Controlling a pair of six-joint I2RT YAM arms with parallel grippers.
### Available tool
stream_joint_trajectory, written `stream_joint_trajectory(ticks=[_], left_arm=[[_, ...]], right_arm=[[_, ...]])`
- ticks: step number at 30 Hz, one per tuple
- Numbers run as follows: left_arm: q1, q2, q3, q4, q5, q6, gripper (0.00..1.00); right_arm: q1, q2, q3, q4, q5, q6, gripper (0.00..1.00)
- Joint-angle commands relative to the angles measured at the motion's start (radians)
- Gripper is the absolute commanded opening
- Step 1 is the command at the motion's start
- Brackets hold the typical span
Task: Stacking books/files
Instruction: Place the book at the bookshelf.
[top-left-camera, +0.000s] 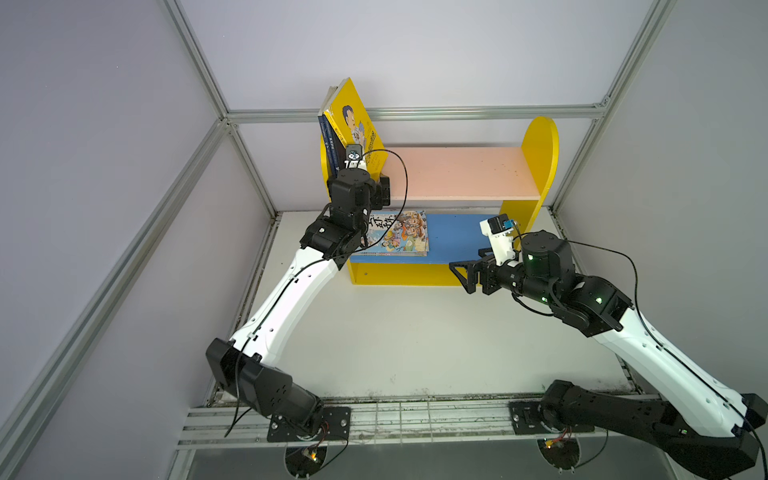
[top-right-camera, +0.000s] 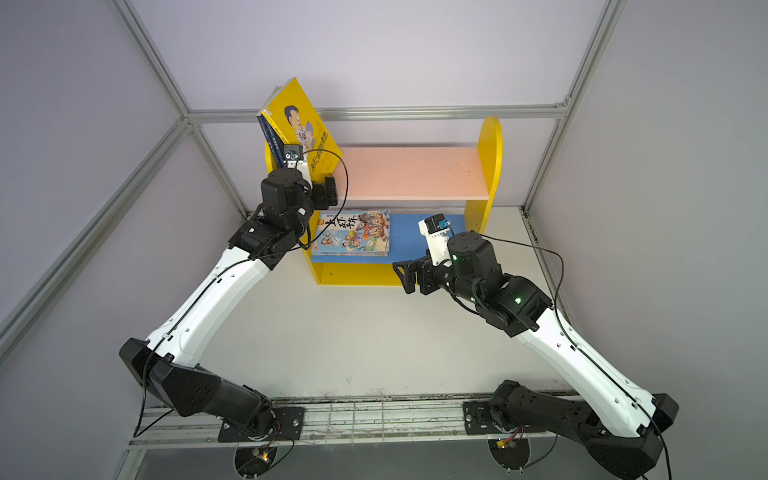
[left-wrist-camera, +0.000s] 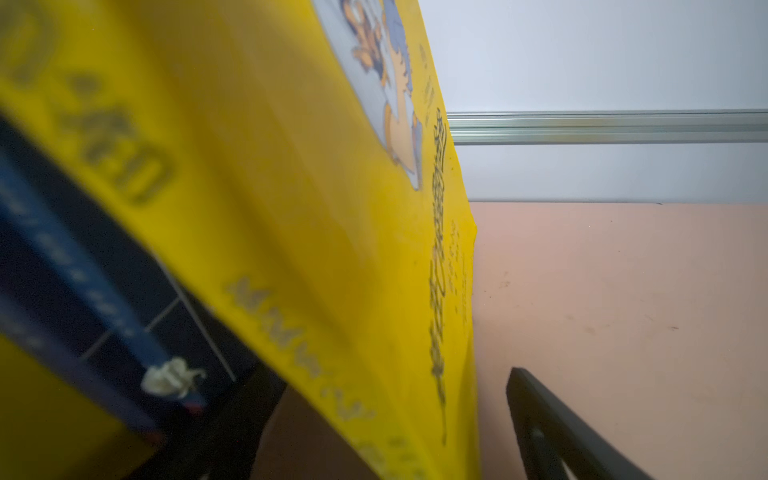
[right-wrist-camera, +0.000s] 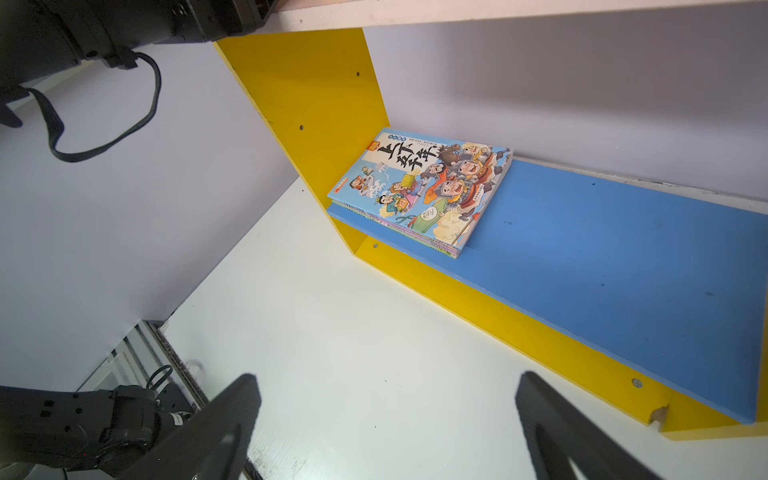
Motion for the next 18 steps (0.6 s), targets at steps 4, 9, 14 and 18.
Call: stream_joint_trajectory(ticks=[4,9,14,18], left_arm=[[0.003,-0.051,-0.027,-0.03,0.017,-0.077,0.94],[0.0,-0.101,-0.061,-0.046,0.037,-0.112,0.94],[0.001,-0.159,-0.101,-0.087,0.058,-0.156,0.92],[0.001,-0.23,-0.161,-0.109,0.085,-0.195,0.92]], right_arm=[[0.001,0.01,0.017,0.021,-0.015,0.003,1.0],[0.0,0.016,0.019,0.021,-0.018,0.005,1.0],[0.001,0.013,0.016,0.03,-0.024,0.007,1.0],[0.001,0.015,0.018,0.029,-0.029,0.007,1.0]])
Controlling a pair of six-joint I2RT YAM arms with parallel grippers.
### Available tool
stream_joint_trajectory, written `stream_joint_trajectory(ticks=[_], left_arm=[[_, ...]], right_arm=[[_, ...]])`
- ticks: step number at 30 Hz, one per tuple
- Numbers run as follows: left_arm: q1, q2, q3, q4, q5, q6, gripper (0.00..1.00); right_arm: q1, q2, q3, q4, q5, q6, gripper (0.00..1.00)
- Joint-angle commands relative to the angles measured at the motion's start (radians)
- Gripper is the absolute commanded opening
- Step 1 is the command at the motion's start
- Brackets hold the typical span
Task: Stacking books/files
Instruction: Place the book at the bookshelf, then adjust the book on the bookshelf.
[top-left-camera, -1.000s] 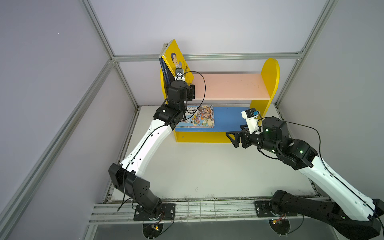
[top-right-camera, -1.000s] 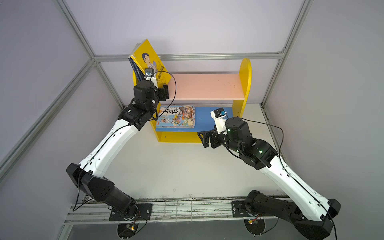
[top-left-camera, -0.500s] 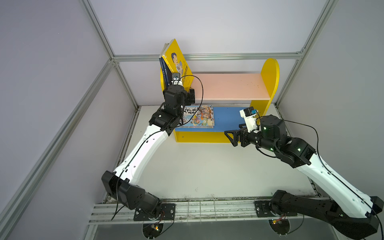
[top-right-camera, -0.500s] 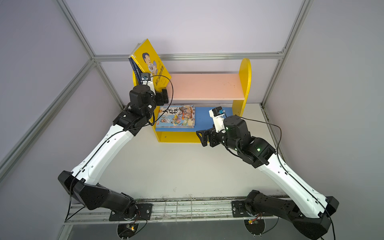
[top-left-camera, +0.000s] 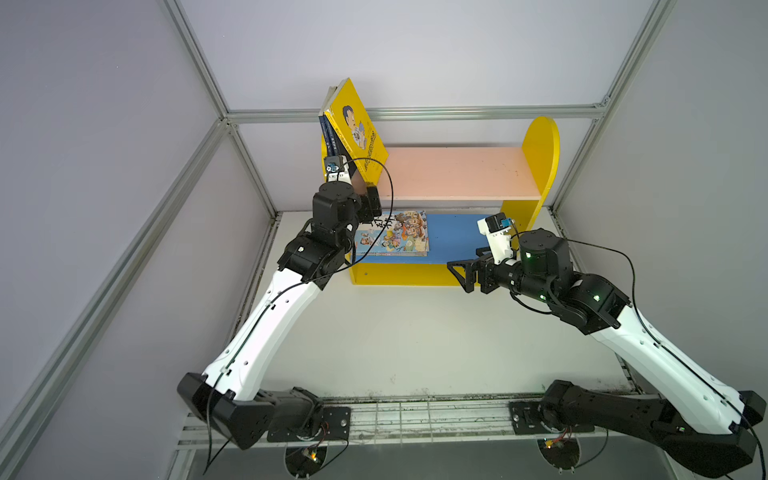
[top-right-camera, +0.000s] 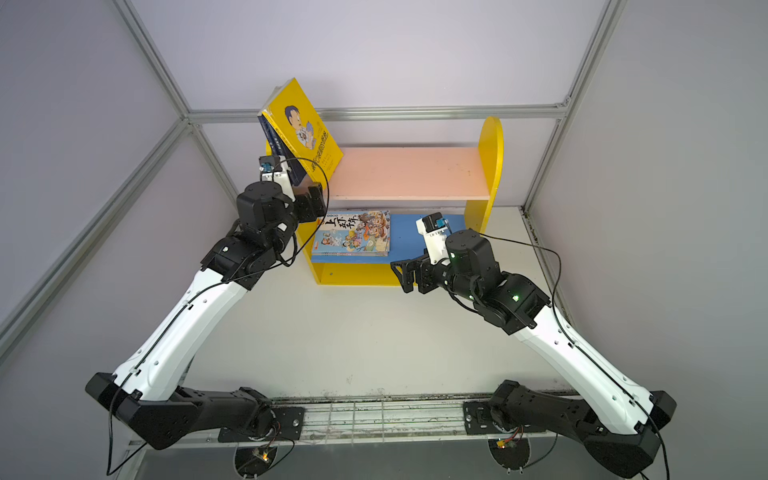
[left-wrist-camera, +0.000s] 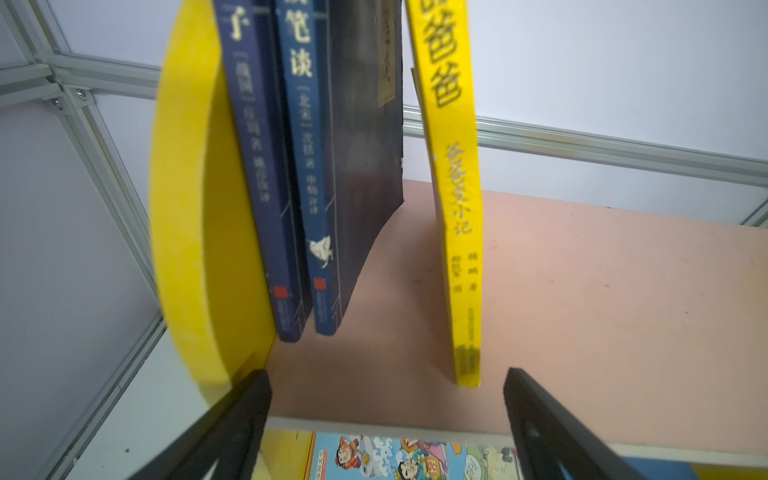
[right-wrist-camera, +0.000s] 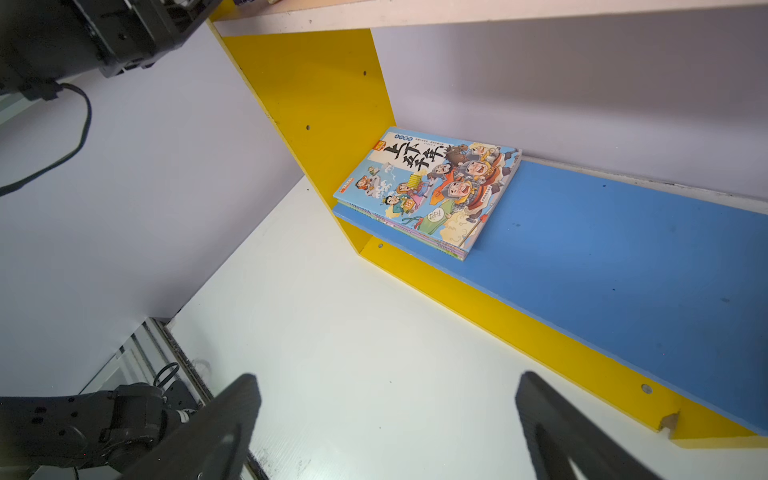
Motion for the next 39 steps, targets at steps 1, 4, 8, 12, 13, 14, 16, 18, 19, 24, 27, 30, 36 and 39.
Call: stream_joint_trajectory(ticks=[1,4,8,12,13,14,16,18,19,24,27,30,36,39], left_arm=[[0.001,-0.055,-0.037,-0.043,0.038,-0.057,0.92],[0.0,-0.096,-0.053,-0.082,0.074,-0.078,0.92],[0.0,-0.145,-0.04,-0.128,0.193,-0.089,0.9],[-0.001,-0.116,0.124,-0.238,0.322,-0.113,0.87],[-0.003,-0.093,0.182,-0.271,0.347,-0.12,0.87],[-0.002,-0.063,0.246,-0.306,0.37,-0.126,0.87],[-0.004,0.009,0.381,-0.384,0.416,-0.135,0.87],[-0.008,0.083,0.513,-0.45,0.453,-0.152,0.87],[-0.011,0.123,0.577,-0.477,0.467,-0.164,0.87],[-0.033,0.275,0.753,-0.541,0.475,-0.187,0.86],[-0.063,0.354,0.81,-0.545,0.445,-0.168,0.86],[-0.132,0.445,0.886,-0.549,0.338,-0.094,0.86],[-0.174,0.647,1.046,-0.547,0.221,0.001,0.87],[-0.173,0.717,1.078,-0.505,0.139,0.068,0.88]], right_arm=[[0.0,0.004,0.007,0.026,-0.009,0.005,1.0],[0.001,0.008,0.011,0.025,-0.01,0.008,1.0],[0.001,0.005,0.011,0.029,-0.011,0.008,1.0],[0.001,-0.001,0.017,0.022,-0.012,0.005,1.0],[0.001,-0.004,0.016,0.022,-0.011,0.002,1.0],[0.0,-0.009,0.013,0.024,-0.011,0.002,1.0],[0.0,-0.022,0.005,0.036,-0.013,0.001,1.0],[0.001,-0.038,-0.006,0.048,-0.011,0.005,1.0],[0.001,-0.044,-0.007,0.051,-0.011,0.007,1.0],[-0.001,-0.064,-0.015,0.048,0.0,0.015,1.0],[0.0,-0.068,-0.02,0.044,0.007,0.016,1.0],[0.001,-0.073,-0.027,0.047,0.01,0.019,1.0],[0.001,-0.078,-0.037,0.047,0.012,0.025,1.0],[0.0,-0.084,-0.042,0.048,0.01,0.029,1.0]])
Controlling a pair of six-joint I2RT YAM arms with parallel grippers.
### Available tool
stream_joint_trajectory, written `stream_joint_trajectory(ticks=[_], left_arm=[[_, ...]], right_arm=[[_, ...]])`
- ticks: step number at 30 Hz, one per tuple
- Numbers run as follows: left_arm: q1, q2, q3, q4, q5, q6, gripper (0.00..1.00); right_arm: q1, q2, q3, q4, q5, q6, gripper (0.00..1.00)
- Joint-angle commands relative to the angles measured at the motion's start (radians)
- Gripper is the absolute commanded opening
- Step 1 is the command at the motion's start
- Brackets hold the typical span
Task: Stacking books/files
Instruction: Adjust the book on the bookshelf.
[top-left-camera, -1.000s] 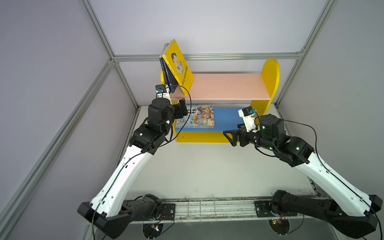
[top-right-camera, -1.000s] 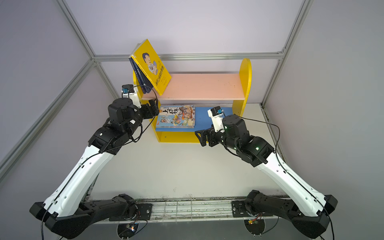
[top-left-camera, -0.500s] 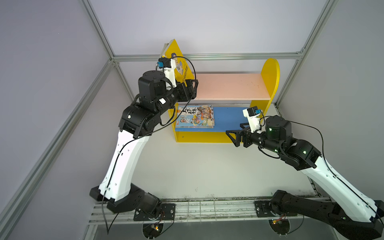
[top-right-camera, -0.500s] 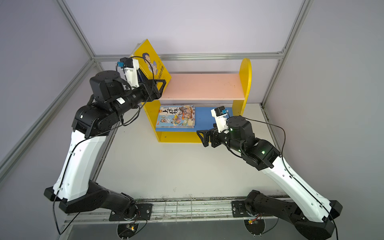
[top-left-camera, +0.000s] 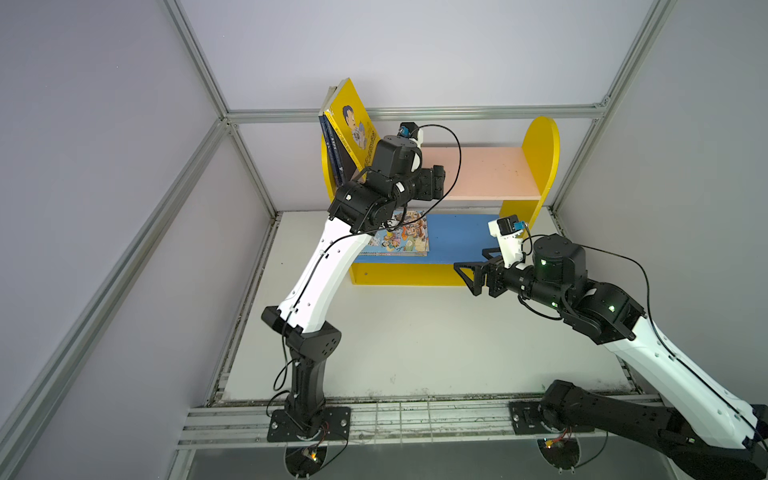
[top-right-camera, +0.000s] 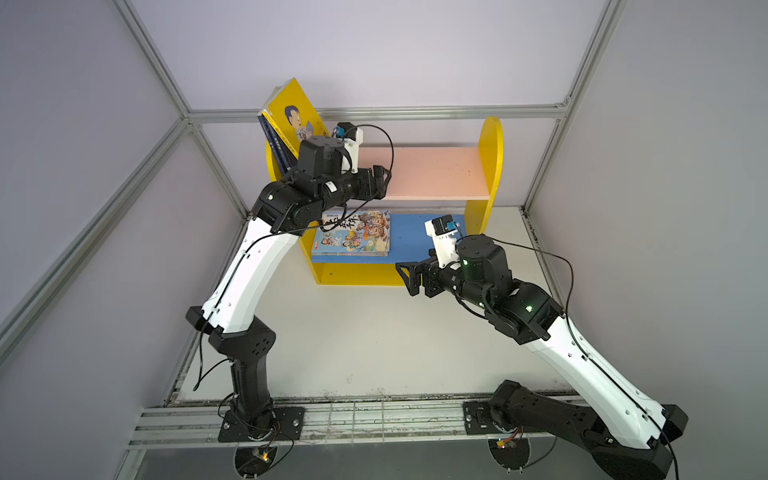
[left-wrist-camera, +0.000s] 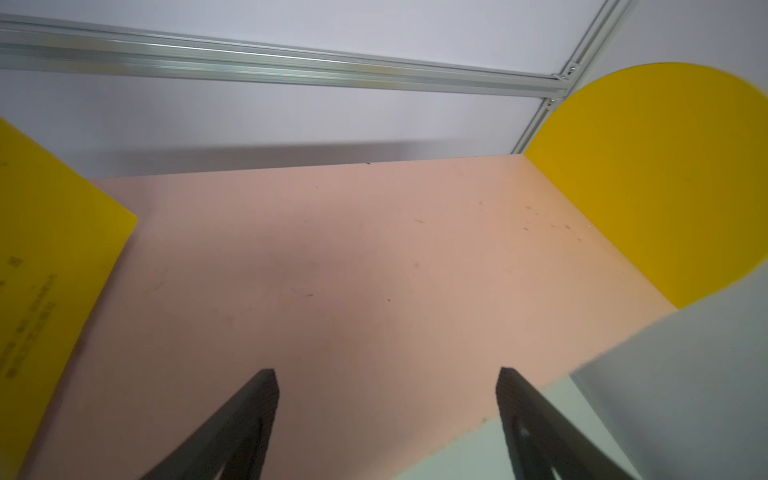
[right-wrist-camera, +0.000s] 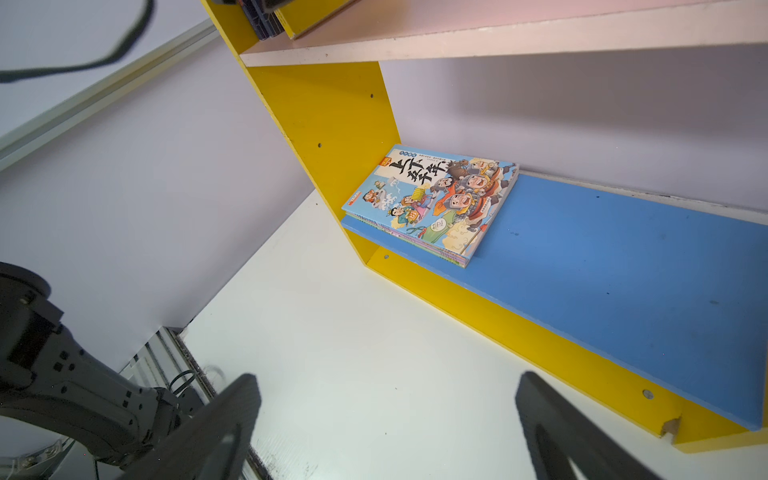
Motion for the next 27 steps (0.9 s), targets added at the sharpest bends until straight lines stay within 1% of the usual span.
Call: stream_joint_trajectory(ticks=[1,3,7,14,19,27], left_arm=[[-0.001,0.07,0.03,0.063,-0.138,0.123,0.88],[-0.001,0.099,0.032,0.093,-0.168,0.162,0.88],[0.008,0.148,0.04,0.136,-0.191,0.208,0.89],[0.037,0.168,0.04,0.218,-0.225,0.24,0.9],[0.075,0.154,0.028,0.231,-0.19,0.194,0.89],[0.126,0.072,-0.101,0.265,-0.158,0.124,0.9]], right_arm=[[0.001,-0.011,-0.006,0.024,0.009,0.019,1.0],[0.001,-0.014,-0.008,0.019,0.012,0.018,1.0],[0.001,-0.024,-0.013,0.009,0.021,0.011,1.0],[0.001,-0.021,-0.025,0.012,0.015,0.024,1.0],[0.0,-0.022,-0.034,0.018,0.011,0.033,1.0],[0.001,-0.023,-0.038,0.02,0.012,0.034,1.0]])
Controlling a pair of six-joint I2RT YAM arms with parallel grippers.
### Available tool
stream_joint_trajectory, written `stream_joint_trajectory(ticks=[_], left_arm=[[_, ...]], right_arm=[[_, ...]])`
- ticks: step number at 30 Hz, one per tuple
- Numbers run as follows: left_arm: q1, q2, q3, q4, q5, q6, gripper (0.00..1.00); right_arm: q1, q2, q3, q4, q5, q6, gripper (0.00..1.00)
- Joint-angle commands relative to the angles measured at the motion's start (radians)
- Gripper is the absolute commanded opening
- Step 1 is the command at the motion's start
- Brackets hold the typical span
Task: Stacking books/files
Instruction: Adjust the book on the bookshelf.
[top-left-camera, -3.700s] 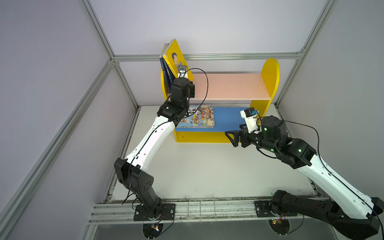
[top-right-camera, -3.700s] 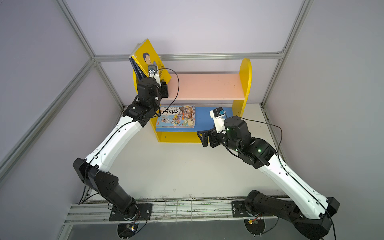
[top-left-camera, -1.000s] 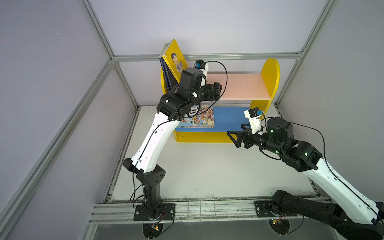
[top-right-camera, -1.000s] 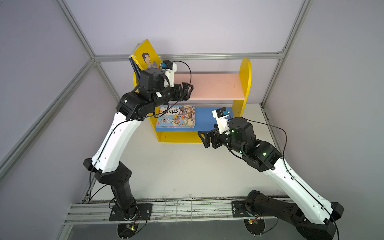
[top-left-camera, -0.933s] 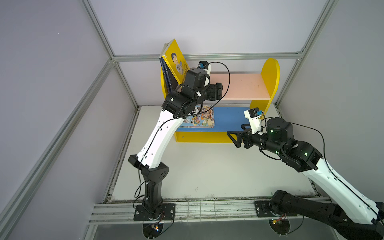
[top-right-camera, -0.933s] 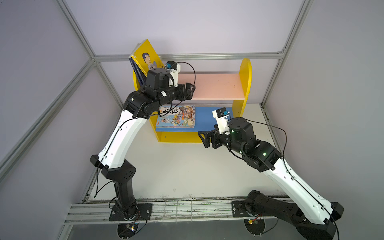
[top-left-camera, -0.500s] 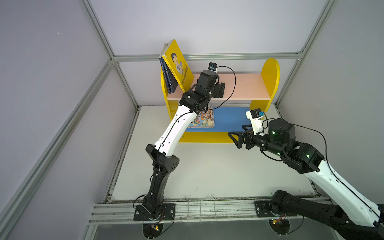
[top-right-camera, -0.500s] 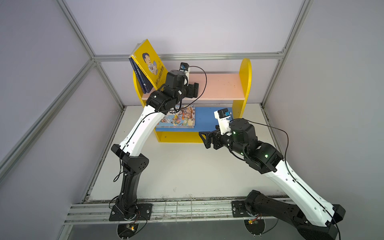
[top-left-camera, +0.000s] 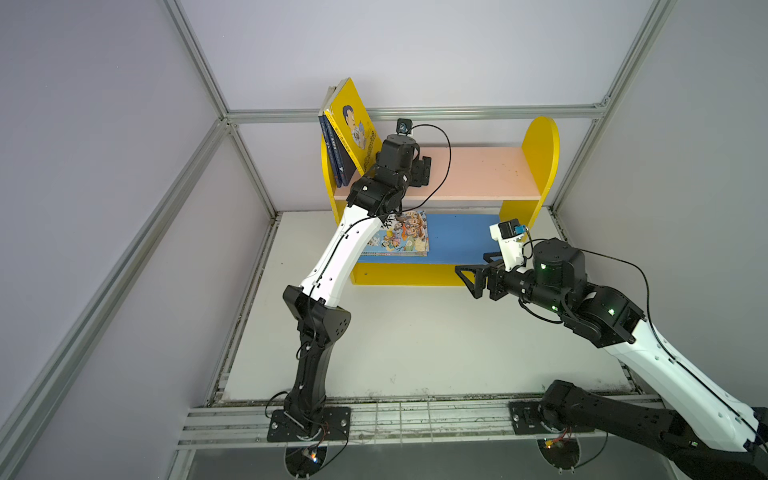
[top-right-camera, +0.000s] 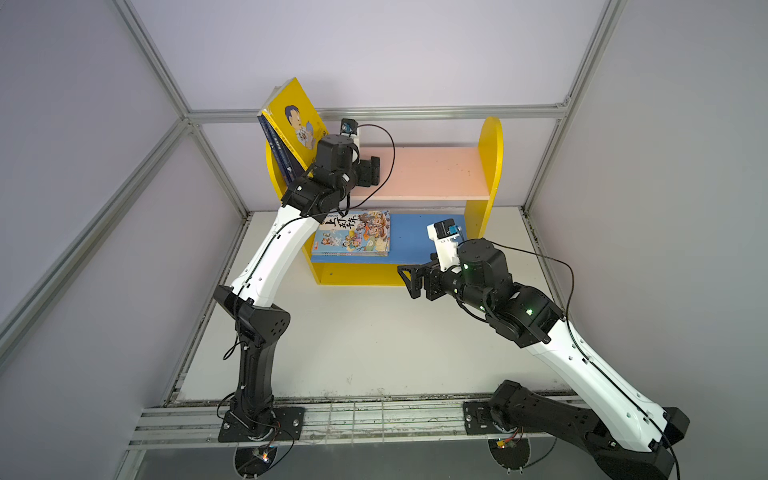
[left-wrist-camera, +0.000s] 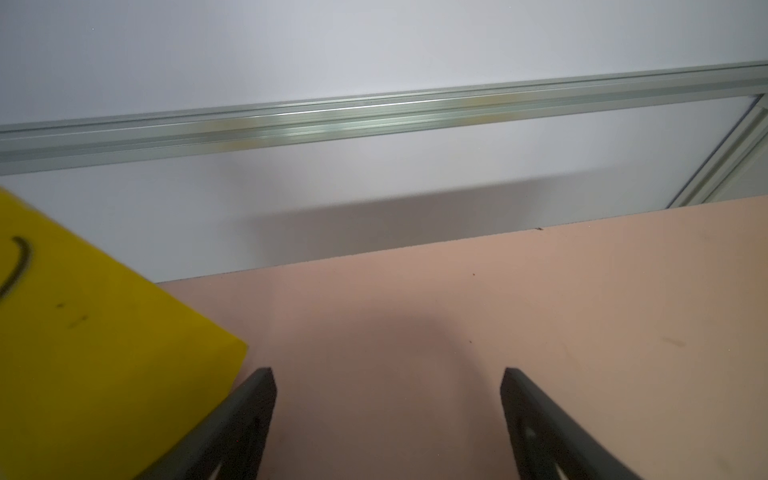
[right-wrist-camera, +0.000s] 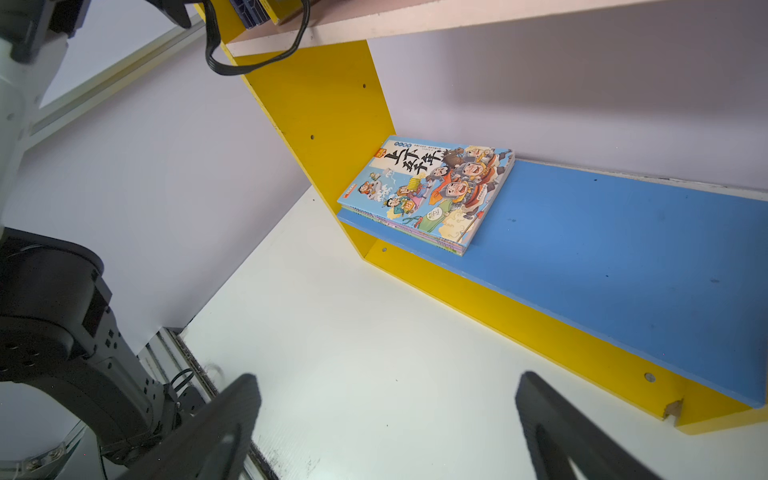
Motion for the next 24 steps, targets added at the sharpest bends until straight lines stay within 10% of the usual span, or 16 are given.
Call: stream_joint_trajectory(ticks=[1,24], left_arm=[[0.022,-0.042,-0.049,0.035,0.016,-0.051,0.9],[0.057,-0.076,-0.084,0.097,0.04,-0.129,0.9]], right_arm=[[0.0,-0.002,-0.003,0.021,0.004,0.011,1.0],[0.001,0.008,0.011,0.012,-0.004,0.008,1.0]])
